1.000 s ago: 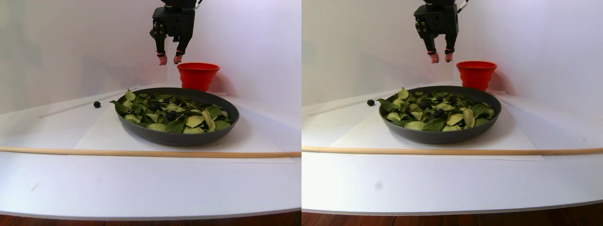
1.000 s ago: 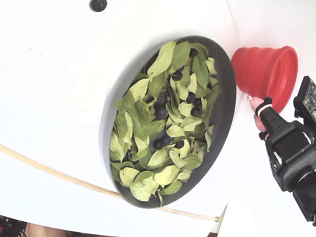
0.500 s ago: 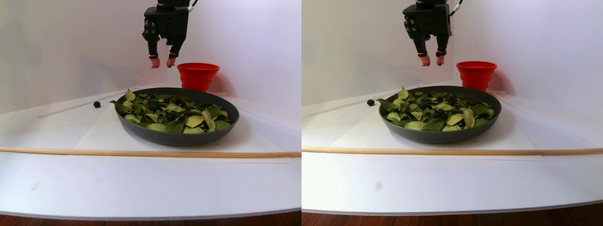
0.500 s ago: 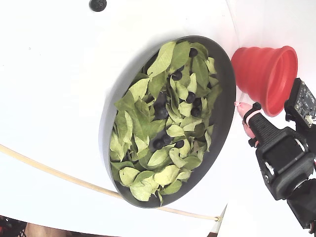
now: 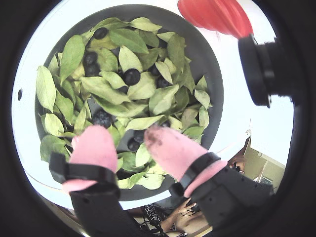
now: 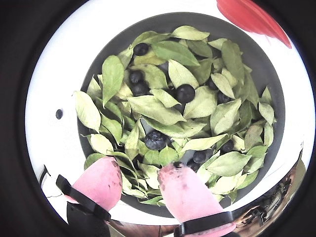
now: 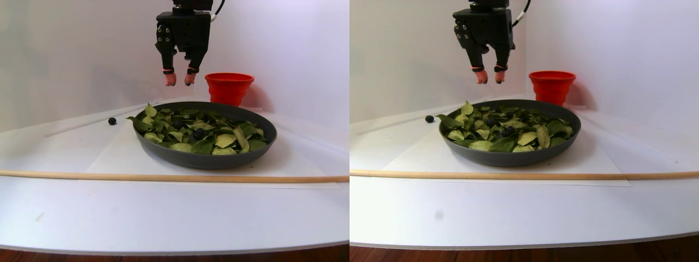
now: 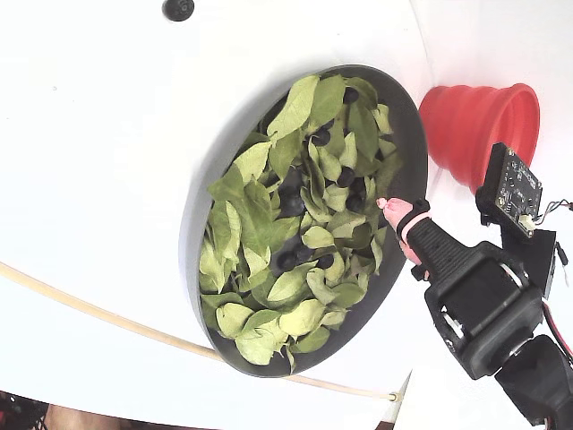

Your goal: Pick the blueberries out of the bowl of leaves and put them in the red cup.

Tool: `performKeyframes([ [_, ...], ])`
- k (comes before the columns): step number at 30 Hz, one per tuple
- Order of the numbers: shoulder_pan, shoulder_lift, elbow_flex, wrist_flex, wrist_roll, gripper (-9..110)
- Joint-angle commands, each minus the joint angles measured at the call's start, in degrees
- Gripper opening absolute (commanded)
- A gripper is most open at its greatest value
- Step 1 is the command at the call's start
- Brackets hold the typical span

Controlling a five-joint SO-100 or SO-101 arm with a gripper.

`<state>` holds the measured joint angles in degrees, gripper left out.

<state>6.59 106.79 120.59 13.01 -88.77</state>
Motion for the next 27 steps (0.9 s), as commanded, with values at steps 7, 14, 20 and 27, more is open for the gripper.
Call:
performKeyframes([
  [7,-1.1,3.5,1.8,-1.8,0.4,14],
  [14,-1.4,0.4,3.3,-4.8,0.1,14],
  [20,-1.1,-2.5,3.6,-7.0,-0.4,16],
  [27,-0.4,-5.0,3.3,-8.9,-0.7,17],
])
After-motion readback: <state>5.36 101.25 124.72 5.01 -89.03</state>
